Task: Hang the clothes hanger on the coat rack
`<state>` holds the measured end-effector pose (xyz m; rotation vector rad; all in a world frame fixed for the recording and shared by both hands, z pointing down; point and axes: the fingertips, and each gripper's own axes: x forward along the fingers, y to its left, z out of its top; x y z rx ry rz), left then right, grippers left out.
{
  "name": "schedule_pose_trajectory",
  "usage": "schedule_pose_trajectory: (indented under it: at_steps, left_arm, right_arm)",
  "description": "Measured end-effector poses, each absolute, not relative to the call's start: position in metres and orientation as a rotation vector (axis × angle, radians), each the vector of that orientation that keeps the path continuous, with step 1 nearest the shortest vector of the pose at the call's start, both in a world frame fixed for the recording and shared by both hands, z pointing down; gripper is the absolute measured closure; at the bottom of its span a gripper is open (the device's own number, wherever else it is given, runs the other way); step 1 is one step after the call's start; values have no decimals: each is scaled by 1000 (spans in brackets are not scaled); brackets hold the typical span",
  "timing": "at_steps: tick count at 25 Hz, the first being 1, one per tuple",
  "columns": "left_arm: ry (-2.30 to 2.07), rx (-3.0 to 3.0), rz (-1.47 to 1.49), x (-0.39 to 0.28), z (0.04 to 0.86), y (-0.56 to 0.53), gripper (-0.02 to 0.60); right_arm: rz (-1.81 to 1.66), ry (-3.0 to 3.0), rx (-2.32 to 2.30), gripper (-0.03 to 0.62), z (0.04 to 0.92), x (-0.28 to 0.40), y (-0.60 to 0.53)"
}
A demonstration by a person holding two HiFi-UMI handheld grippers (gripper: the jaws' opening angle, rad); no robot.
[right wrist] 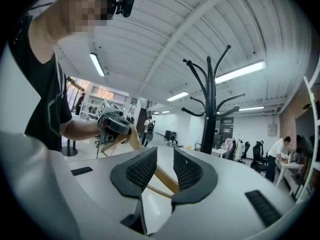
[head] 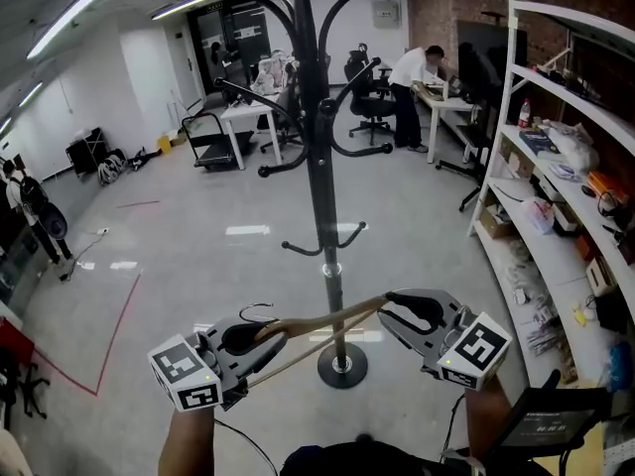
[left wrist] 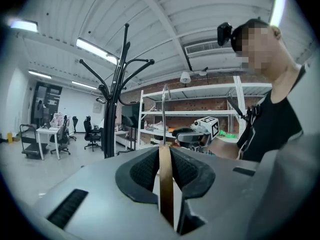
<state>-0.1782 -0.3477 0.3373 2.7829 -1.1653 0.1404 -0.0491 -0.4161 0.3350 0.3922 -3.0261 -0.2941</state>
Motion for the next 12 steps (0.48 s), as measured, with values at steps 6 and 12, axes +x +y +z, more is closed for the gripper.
schedule_pose_trajectory:
  at_steps: [6, 12]
  left_arm:
    - [-1010, 2858, 176, -182, 297, -400, 528]
    - [-870, 2943, 222, -199, 282, -446, 528]
  right_arm:
    - [-451, -3011, 327, 511, 307, -69, -456]
    - [-483, -2980, 396, 510, 298, -90, -492]
